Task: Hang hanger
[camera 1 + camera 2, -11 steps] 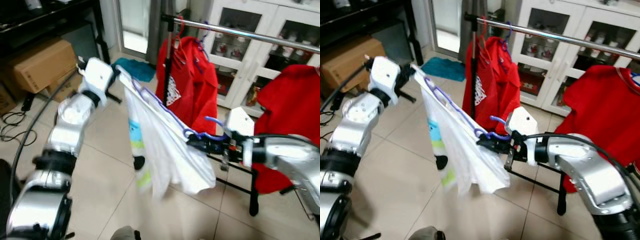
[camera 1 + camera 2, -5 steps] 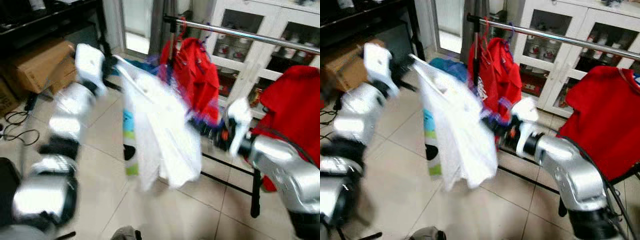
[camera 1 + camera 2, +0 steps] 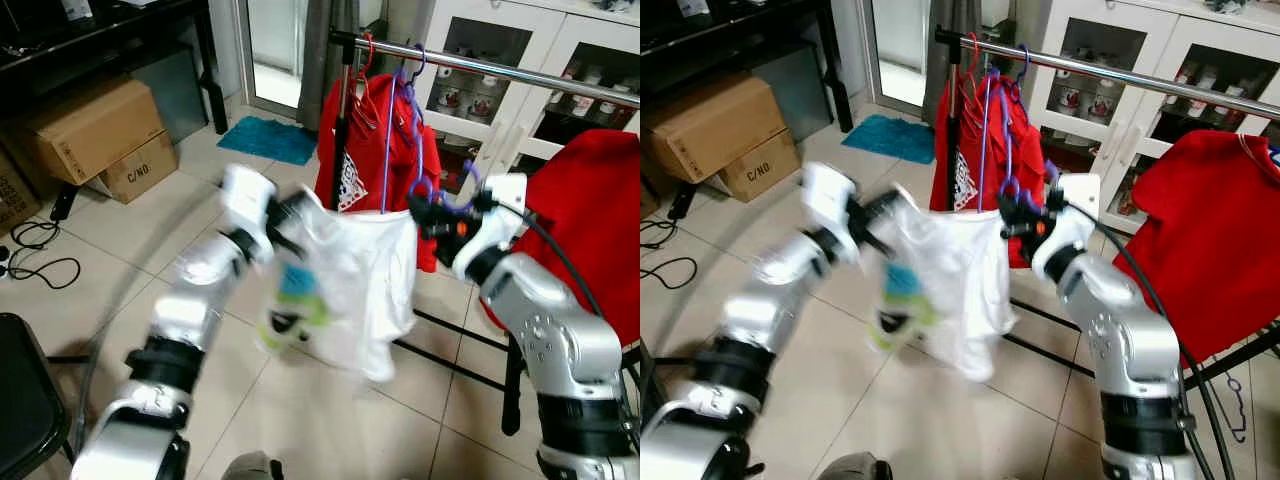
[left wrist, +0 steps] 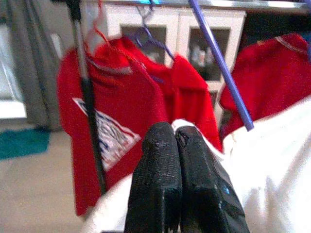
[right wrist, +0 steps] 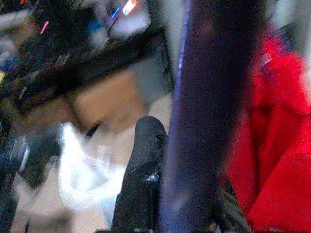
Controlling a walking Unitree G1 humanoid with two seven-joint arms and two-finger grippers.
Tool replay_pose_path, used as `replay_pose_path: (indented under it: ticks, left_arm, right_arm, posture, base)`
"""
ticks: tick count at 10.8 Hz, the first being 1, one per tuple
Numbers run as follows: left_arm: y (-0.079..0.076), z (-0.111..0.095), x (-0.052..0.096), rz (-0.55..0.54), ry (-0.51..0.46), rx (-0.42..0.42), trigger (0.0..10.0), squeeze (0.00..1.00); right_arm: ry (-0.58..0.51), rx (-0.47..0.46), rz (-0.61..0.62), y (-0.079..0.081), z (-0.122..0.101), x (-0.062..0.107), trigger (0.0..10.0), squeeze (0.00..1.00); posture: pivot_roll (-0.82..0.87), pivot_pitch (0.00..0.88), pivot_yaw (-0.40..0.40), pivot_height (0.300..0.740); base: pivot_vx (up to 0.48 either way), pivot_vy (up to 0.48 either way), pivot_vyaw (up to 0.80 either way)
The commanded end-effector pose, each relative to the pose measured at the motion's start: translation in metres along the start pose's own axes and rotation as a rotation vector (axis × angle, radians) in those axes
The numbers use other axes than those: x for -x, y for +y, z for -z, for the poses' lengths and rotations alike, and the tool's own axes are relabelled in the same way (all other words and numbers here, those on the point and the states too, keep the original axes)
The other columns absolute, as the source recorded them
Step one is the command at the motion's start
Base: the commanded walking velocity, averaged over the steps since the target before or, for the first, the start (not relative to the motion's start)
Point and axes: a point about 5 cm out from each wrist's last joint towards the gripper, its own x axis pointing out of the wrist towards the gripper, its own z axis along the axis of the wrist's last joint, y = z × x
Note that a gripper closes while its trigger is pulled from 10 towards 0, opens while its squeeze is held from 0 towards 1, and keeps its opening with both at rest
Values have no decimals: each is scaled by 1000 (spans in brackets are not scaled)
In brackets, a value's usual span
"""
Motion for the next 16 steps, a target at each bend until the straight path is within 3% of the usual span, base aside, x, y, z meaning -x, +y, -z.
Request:
replay_pose_path:
  ticks: [1, 2, 3, 5, 6, 9, 11, 12, 13, 14, 15, 16]
  left_arm:
    - [-15, -2, -6, 52, 0, -20, 0, 0]
    - [-32, 0, -12, 91, 2, -17, 0, 0]
    - [-37, -3, -14, 105, -7, -15, 0, 0]
    - [-40, -8, -12, 139, -24, -6, 0, 0]
    - [-39, -8, -8, 162, -21, -5, 0, 0]
    - [-19, 2, 12, 89, 26, 2, 0, 0]
    - [-19, 2, 12, 89, 26, 2, 0, 0]
    - [-20, 3, 17, 114, 27, 19, 0, 0]
    - [4, 29, 32, -165, 150, 97, 9922, 0]
    - [23, 49, 47, -405, 263, 119, 10000, 0]
    - [28, 45, 51, -490, 187, 114, 10000, 0]
    - [27, 42, 53, -502, 116, 175, 10000, 0]
  right_arm:
    - [-76, -28, 47, -4, -10, -4, 0, 0]
    - [-146, -116, 29, 3, -16, -12, 0, 0]
    - [-189, -194, 7, 8, -20, -14, 0, 0]
    - [-235, -174, 49, 3, -25, -12, 0, 0]
    - [-286, -184, 112, -7, -30, -8, 0, 0]
    - [-308, -46, 335, -43, -32, 9, 0, 0]
    - [-308, -46, 335, -43, -32, 9, 0, 0]
    - [-358, -68, 378, -49, -37, 14, 0, 0]
    - [-247, -70, 488, -68, -19, 26, 10000, 0]
    - [-60, -35, 492, -68, 12, 38, 10000, 0]
    - [21, 18, 493, -62, 30, 50, 10000, 0]
    - [81, 53, 488, -54, 47, 63, 10000, 0]
  posture:
    - [20, 0, 15, 740]
    - [19, 0, 21, 740]
    - [19, 0, 24, 740]
    - [17, 0, 34, 740]
    - [16, 0, 37, 740]
    - [16, 0, 46, 740]
    - [16, 0, 46, 740]
    - [18, 0, 45, 740]
    - [0, 0, 44, 740]
    - [-3, 0, 42, 740]
    - [-4, 0, 43, 740]
    - [-9, 0, 46, 740]
  base:
    - [0, 0, 0]
    - [0, 0, 0]
    - [0, 0, 0]
    - [0, 0, 0]
    - [0, 0, 0]
    - [0, 0, 0]
    - [0, 0, 0]
    - [0, 0, 0]
    - [0, 0, 0]
    - [0, 0, 0]
    - [0, 0, 0]
    - [0, 0, 0]
